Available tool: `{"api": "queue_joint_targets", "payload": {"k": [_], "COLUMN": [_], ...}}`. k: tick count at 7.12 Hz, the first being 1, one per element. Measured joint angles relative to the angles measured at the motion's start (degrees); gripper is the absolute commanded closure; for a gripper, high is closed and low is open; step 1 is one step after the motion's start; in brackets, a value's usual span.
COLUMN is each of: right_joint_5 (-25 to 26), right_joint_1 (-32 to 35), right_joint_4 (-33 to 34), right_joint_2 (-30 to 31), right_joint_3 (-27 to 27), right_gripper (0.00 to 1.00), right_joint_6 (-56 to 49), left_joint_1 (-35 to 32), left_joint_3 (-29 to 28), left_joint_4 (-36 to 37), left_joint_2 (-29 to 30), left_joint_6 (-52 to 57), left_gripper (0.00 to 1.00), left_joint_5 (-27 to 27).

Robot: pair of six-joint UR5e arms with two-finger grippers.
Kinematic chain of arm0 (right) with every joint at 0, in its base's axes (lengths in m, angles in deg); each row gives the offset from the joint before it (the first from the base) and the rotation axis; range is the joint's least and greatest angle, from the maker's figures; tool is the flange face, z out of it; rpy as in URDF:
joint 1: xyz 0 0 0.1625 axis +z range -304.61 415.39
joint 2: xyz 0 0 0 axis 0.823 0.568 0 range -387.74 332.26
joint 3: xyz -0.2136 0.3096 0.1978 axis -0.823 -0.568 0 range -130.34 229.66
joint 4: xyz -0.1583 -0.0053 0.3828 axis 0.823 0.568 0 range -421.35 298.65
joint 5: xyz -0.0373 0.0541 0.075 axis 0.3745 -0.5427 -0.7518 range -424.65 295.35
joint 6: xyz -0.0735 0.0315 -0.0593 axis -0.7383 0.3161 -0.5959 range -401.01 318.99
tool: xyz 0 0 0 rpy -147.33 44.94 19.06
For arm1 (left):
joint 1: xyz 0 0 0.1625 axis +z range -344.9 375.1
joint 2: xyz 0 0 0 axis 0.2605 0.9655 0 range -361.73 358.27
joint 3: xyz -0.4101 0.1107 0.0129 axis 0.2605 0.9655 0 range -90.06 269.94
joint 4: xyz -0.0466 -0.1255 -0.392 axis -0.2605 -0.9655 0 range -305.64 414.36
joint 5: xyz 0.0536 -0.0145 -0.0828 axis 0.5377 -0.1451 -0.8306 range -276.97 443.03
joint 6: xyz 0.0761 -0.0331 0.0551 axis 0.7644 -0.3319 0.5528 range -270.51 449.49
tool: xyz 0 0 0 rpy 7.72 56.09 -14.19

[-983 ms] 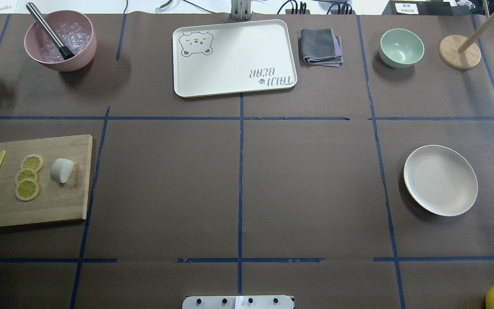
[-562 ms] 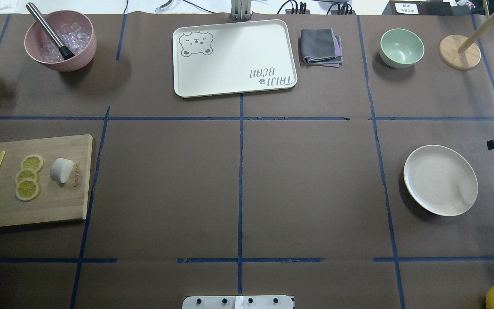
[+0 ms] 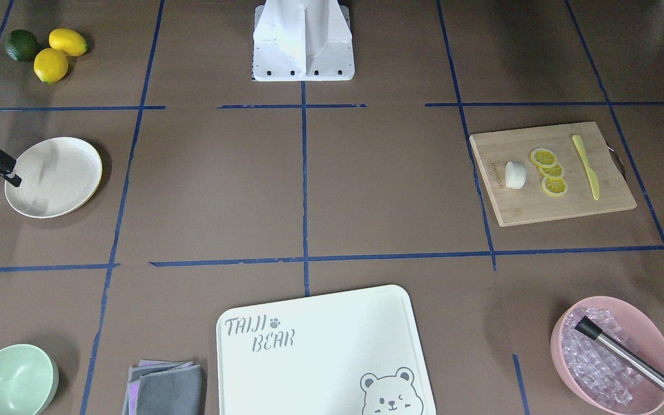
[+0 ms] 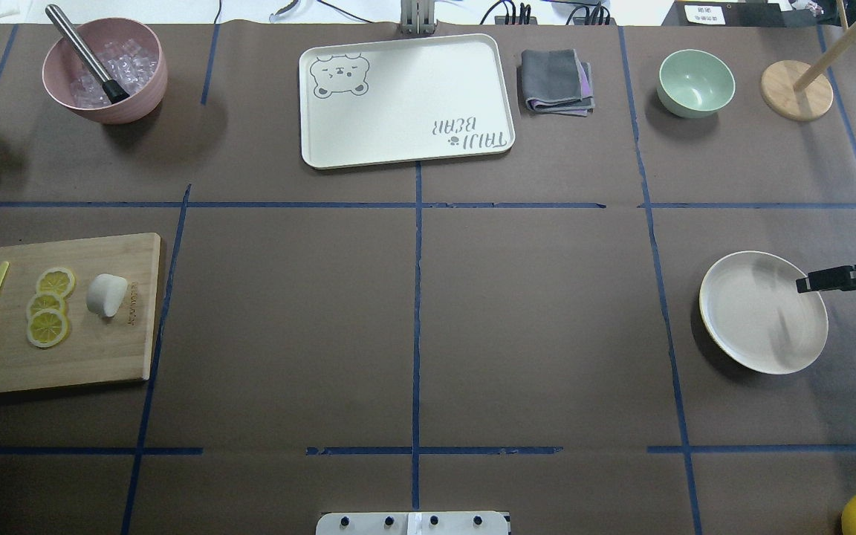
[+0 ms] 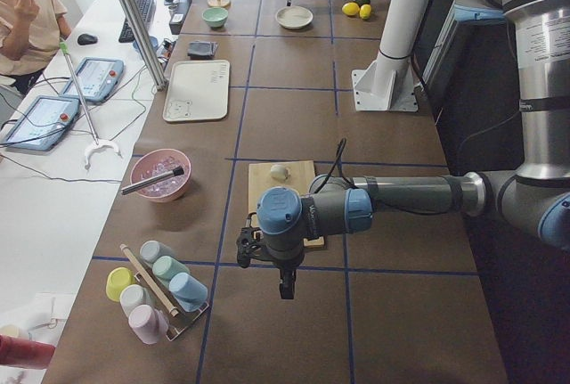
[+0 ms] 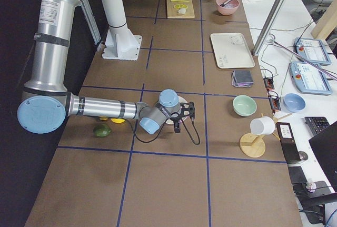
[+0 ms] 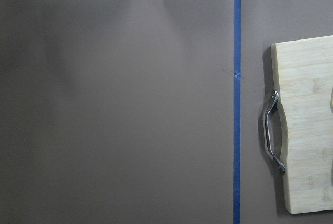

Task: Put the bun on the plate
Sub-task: 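Reach the right gripper to the rim of the cream plate and grip it, then slide the cream plate with the right gripper toward the table centre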

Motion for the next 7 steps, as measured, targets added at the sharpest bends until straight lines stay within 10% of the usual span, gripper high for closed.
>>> {"api": "queue_joint_targets", "payload": {"k": [2,4,7], "right_joint_5": [0.88,1.28,0.95], "right_joint_1": [-2.48,-3.07,-3.14], "right_joint_4": [-0.23,-0.25,-0.24], "right_joint_2": [0.50,1.27,1.04], "right_joint_3": [-0.17,-0.12,1.67], "right_gripper": [0.25,0.92,1.00], "right_joint_6": [0.20,0.12,-0.34], "left_joint_1": [0.05,0.06,0.06], "left_joint_3": [-0.05,-0.11,-0.15], "left_joint_4": [0.11,0.18,0.25], "left_joint_2": [-0.10,-0.16,-0.21], "left_joint_6": [-0.03,0.00,0.01], "left_gripper": [0.00,0.00,0.00], "left_joint_5": [0.00,0.00,0.00]}}
